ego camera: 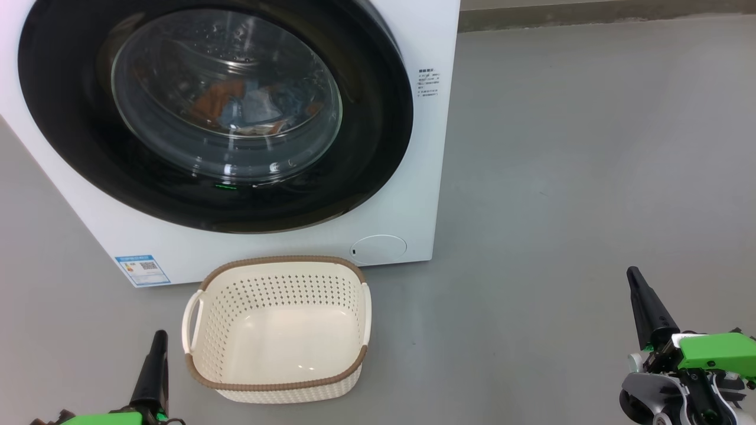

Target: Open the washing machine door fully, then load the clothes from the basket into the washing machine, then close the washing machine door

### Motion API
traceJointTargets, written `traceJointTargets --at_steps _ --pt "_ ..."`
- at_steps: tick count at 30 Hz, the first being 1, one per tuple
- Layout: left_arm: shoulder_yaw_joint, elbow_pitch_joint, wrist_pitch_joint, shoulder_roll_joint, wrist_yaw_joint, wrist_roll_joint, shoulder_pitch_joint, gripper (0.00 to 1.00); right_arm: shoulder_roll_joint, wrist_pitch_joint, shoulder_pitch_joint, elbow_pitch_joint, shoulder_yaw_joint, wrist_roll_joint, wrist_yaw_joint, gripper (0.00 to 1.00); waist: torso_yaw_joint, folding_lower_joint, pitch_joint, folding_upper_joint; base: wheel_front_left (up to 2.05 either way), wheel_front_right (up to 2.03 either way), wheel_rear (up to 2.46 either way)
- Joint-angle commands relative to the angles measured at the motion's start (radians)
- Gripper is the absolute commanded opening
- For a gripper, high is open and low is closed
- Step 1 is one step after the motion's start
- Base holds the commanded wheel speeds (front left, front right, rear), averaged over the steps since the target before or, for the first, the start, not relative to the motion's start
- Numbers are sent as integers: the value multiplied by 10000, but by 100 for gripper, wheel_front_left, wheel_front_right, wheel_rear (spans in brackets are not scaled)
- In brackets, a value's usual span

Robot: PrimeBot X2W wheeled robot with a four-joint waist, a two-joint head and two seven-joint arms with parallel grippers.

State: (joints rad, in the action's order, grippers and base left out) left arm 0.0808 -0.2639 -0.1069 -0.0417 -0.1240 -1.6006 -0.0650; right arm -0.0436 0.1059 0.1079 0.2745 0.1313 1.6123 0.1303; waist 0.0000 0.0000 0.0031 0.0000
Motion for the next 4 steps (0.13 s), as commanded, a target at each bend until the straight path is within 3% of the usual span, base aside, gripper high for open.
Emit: traceJointTargets --at_steps 1,4 --pt "330 187 -64 -85 -67 -79 -431 0 -83 62 -1 -298 -188 -26 4 0 0 0 0 0 0 0 0" --pt "330 187 -64 -85 -67 -80 -431 0 -83 62 -1 -298 -187 -27 4 0 0 0 0 0 0 0 0"
